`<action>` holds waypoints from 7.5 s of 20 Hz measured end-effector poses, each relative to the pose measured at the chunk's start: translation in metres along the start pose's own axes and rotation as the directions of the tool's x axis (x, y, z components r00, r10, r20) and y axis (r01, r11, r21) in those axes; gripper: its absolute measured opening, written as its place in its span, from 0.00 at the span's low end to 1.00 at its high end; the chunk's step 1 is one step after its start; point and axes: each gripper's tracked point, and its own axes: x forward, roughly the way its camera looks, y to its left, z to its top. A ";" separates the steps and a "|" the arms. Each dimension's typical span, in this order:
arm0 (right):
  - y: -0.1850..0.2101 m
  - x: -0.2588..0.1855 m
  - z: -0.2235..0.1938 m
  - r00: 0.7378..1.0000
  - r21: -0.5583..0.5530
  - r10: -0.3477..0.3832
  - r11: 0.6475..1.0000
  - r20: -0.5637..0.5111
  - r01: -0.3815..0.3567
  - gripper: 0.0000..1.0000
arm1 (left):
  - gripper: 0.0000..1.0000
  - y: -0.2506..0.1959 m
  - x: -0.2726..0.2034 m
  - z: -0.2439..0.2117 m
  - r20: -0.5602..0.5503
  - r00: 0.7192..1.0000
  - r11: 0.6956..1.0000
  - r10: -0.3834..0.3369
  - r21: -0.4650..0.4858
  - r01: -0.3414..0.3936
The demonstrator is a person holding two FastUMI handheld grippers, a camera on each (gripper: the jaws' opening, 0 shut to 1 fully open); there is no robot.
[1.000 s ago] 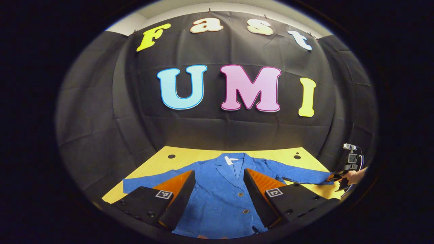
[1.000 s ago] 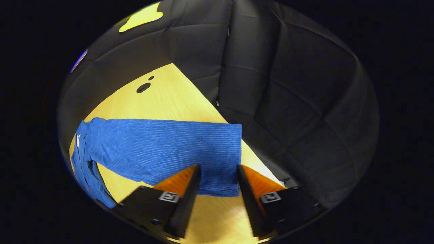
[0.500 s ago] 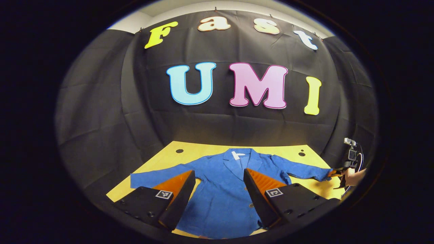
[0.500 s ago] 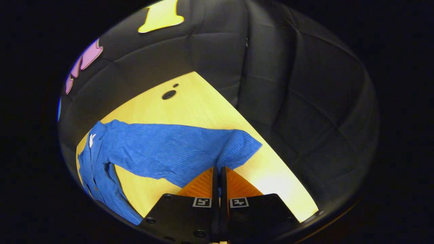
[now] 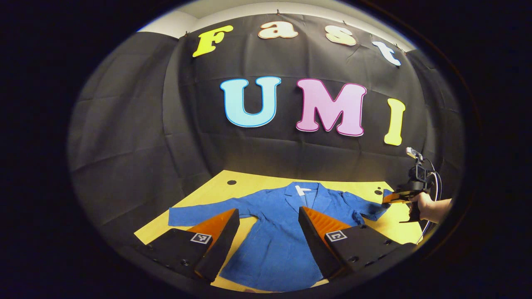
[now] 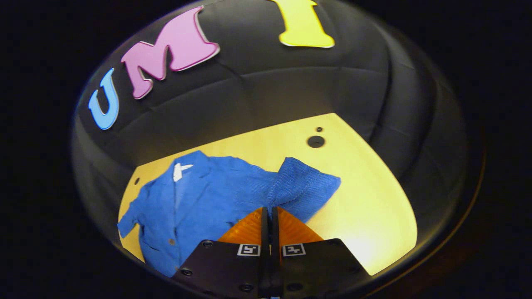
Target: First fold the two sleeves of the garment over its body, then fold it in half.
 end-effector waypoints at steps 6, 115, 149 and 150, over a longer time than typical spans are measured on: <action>0.165 0.019 -0.018 0.974 -0.012 0.217 0.976 -0.061 -0.219 0.04 | 0.82 0.027 0.001 -0.009 -0.009 0.998 0.997 0.056 -0.051 -0.057; -0.035 -0.152 -0.283 0.972 -0.178 -0.204 0.967 -0.120 0.182 0.84 | 0.57 0.048 0.025 -0.245 -0.697 0.707 0.968 -0.123 0.074 0.241; 0.142 0.024 0.068 0.912 -0.222 0.199 0.967 0.359 -0.123 0.13 | 0.00 -0.058 0.309 0.035 -0.063 0.943 0.937 -0.328 -0.153 0.315; 0.142 0.041 0.080 0.909 -0.227 0.193 0.967 0.370 -0.113 0.05 | 0.00 -0.060 0.329 0.041 -0.041 0.947 0.939 -0.317 -0.152 0.308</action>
